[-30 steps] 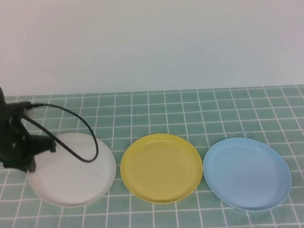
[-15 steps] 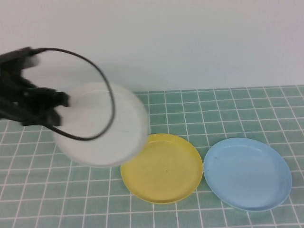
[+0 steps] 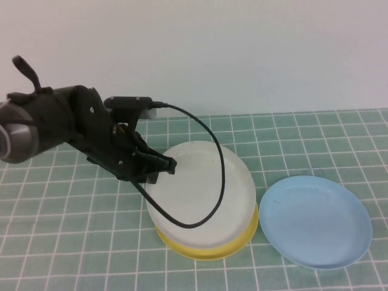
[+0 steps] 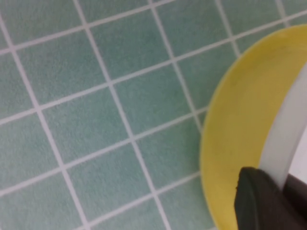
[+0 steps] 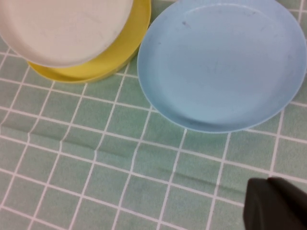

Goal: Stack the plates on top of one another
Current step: Place the white plate on the yellow plate

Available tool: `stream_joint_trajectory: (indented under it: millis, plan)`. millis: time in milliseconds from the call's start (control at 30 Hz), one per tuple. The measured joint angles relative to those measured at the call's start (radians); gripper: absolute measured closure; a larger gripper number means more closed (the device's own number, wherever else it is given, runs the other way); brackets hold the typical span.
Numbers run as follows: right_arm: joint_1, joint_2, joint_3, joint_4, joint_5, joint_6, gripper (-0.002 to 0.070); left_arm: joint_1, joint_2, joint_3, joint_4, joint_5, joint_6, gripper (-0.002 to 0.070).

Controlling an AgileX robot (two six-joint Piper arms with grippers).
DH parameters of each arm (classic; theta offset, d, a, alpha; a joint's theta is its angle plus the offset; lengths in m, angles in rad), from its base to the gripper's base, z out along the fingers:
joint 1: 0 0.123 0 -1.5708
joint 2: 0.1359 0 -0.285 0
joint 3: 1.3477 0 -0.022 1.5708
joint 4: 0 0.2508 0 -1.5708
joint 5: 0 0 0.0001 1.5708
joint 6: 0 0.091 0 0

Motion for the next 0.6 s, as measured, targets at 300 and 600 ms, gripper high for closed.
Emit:
stream_joint_trajectory:
  millis: [300,600]
  plan:
    - [0.000,0.000,0.000,0.002,0.000,-0.012,0.0678,0.000,0.070,0.000,-0.010,0.019,0.066,0.0675]
    - [0.000,0.030,0.000,0.004,0.000,-0.063,0.0675,0.000,0.070,0.000,-0.019,0.033,0.112,0.0478]
